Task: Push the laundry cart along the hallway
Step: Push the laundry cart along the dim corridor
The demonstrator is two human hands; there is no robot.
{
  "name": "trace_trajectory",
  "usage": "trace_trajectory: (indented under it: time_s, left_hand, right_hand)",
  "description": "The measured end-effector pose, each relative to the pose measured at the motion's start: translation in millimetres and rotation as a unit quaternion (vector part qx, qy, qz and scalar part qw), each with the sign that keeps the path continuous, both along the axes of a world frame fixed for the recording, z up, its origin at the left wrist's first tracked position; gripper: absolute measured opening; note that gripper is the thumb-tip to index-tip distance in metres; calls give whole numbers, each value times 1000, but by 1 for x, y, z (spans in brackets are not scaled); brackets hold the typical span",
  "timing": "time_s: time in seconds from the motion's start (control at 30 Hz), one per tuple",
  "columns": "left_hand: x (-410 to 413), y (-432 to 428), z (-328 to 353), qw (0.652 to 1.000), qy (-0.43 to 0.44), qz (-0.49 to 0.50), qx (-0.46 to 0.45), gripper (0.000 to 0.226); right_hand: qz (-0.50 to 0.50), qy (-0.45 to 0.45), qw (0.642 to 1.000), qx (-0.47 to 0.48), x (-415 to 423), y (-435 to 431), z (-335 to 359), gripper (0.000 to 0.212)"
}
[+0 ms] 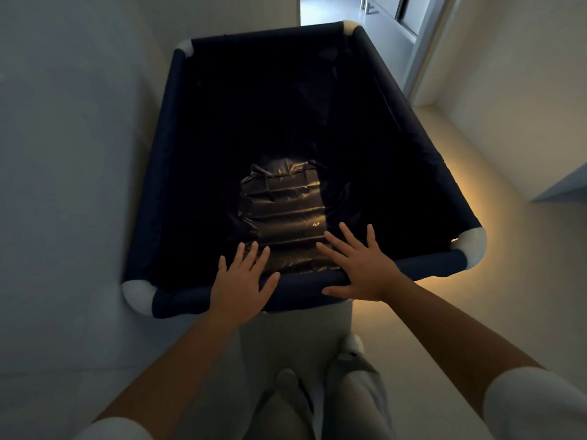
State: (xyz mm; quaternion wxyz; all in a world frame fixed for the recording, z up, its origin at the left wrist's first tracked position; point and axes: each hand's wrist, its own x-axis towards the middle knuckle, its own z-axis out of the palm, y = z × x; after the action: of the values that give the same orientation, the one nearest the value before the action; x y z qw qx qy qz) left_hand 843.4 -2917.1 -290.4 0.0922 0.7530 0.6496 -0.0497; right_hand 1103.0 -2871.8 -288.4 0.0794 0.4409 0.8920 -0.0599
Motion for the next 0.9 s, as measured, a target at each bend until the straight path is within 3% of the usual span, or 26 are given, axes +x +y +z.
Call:
trace_trajectory:
  time_s: [0.47,0.9]
  left_hand:
    - [51,-109,10,997,-9,69,-38,61]
    - [171,-235,7,994,-8,107,-23,63]
  right_hand:
    - [54,14,998,-12,45,-95,2,89]
    - [105,-10,994,3,157,-194,6,90]
